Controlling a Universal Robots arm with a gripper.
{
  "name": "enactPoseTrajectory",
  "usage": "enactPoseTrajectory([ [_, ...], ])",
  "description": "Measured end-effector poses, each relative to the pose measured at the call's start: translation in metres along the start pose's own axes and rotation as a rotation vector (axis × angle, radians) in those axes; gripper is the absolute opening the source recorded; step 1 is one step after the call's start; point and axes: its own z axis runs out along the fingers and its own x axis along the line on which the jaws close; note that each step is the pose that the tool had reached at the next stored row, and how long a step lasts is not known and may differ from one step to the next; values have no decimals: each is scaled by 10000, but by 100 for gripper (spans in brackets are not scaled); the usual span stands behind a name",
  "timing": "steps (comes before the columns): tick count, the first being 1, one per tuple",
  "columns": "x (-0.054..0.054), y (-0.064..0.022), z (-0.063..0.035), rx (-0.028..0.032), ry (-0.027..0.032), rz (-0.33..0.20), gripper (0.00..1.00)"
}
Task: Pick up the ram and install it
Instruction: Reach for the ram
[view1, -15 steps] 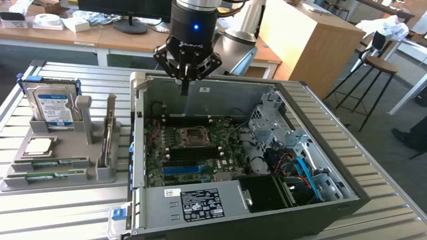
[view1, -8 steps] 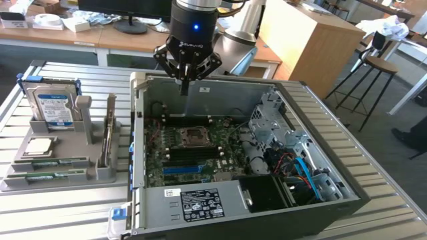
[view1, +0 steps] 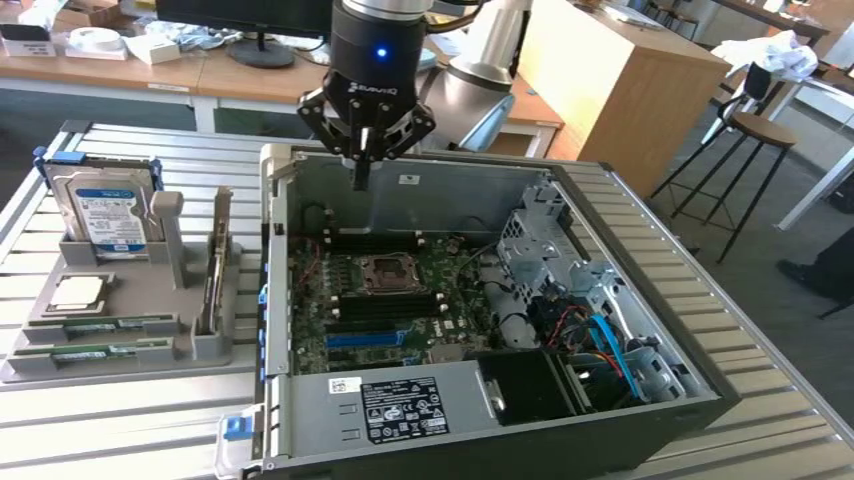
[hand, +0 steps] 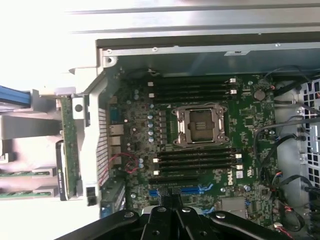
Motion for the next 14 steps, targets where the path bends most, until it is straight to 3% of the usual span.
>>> enactPoseTrajectory([
  [14, 369, -28, -3, 1, 1, -1, 10],
])
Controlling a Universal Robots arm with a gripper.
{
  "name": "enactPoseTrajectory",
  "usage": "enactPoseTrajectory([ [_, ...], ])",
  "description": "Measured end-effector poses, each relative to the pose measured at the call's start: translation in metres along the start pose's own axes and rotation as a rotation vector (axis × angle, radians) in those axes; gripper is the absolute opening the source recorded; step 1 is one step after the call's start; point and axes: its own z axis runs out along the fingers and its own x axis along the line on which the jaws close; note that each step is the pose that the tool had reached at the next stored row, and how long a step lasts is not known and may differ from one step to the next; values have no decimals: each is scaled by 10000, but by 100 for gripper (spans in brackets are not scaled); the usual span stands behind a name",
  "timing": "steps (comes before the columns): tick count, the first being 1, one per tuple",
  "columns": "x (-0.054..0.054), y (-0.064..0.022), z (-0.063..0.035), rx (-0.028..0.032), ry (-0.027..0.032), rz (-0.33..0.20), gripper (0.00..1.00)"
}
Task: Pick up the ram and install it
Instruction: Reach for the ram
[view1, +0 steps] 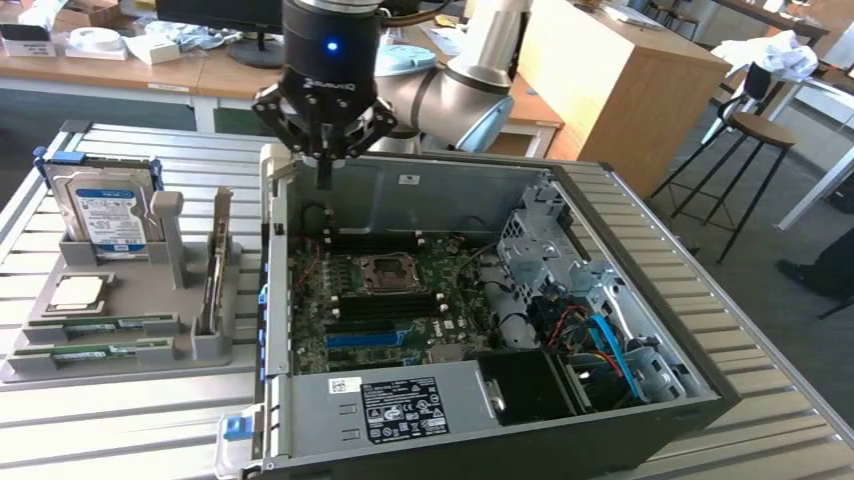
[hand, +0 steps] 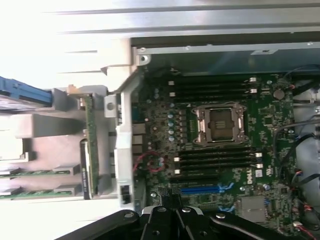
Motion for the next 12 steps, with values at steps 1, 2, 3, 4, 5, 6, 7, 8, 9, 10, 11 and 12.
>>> enactPoseTrajectory([
  [1, 32, -3, 0, -1, 0, -1, 10],
  [2, 65, -5, 0, -1, -1, 0, 10],
  [3, 98, -7, 0, 0, -1, 1, 10],
  [4, 131, -10, 1, -1, -1, 1, 10],
  [5, 163, -12, 0, 0, 0, 0, 10],
  [6, 195, -15, 1, -1, -1, 0, 10],
  [7, 226, -17, 1, 0, -1, -1, 10],
  [8, 258, -19, 1, -1, 0, 0, 10],
  [9, 288, -21, 1, 0, -1, 1, 10],
  [10, 317, -24, 1, 0, 0, 1, 10],
  [11, 345, -26, 2, 0, 0, 0, 10],
  [12, 376, -28, 2, 0, -1, 0, 10],
])
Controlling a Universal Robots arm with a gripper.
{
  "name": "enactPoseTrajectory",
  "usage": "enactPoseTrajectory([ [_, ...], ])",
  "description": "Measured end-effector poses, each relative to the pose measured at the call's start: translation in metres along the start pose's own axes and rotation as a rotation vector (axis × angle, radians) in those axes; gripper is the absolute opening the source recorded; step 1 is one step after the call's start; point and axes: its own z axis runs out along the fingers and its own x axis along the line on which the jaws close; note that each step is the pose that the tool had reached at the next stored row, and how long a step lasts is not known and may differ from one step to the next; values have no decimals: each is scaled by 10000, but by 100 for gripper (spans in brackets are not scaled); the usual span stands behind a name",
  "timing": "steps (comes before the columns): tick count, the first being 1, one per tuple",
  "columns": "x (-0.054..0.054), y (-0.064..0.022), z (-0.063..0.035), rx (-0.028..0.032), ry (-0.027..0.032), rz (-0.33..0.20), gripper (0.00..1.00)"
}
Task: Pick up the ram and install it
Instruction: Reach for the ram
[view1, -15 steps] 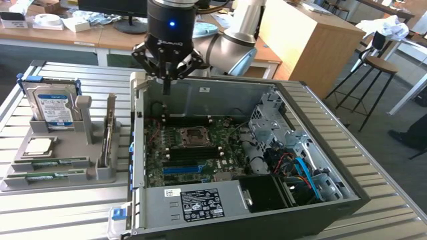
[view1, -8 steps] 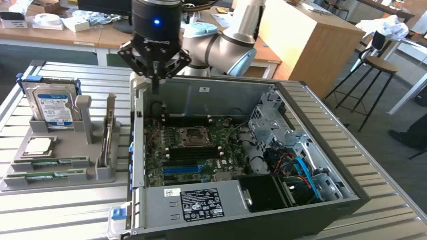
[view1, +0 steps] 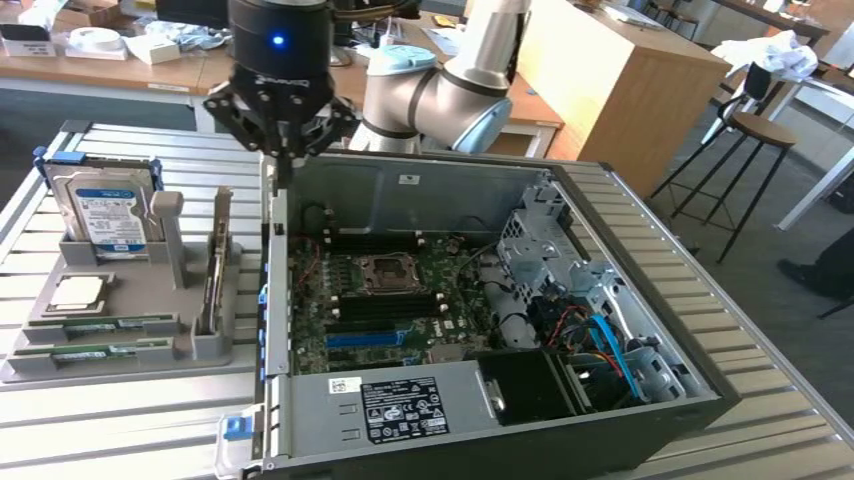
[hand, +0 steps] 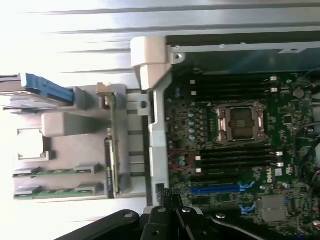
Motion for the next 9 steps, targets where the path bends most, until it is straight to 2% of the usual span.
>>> enactPoseTrajectory([
  [9, 355, -23, 3, -1, 0, 1, 10],
])
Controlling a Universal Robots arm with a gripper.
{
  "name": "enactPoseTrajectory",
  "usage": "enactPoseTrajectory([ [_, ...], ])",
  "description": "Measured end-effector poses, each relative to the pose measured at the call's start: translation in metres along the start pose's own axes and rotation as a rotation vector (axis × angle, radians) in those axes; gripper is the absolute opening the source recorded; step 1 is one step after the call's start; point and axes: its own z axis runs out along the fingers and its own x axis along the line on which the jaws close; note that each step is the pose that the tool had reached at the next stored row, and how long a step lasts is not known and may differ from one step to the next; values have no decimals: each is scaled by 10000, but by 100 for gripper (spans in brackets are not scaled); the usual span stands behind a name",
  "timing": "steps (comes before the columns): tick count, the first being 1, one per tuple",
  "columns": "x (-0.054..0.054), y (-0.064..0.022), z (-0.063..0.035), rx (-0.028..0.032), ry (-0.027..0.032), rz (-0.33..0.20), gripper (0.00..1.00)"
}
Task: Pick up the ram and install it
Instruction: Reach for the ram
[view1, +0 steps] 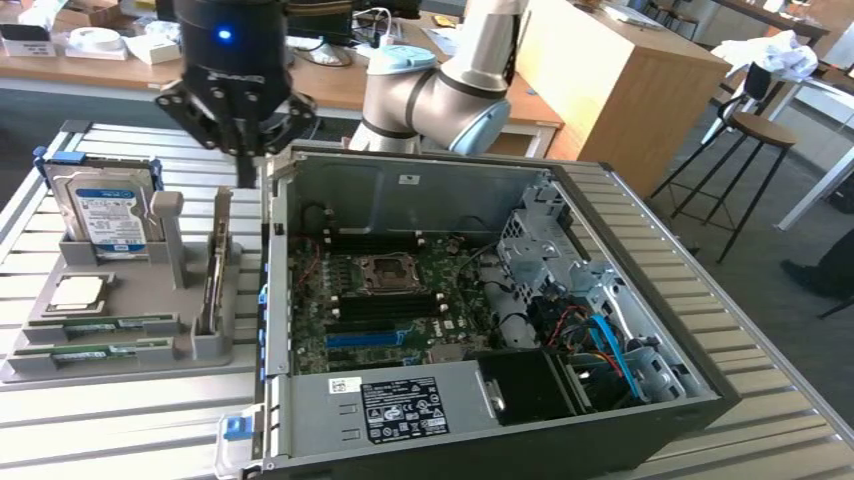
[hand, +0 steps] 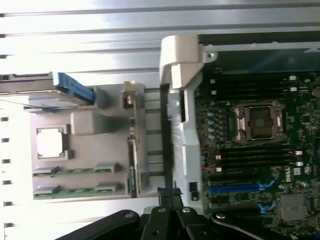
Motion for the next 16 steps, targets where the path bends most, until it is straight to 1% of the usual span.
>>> enactPoseTrajectory([
  [16, 602, -37, 21, 0, 0, 0, 10],
])
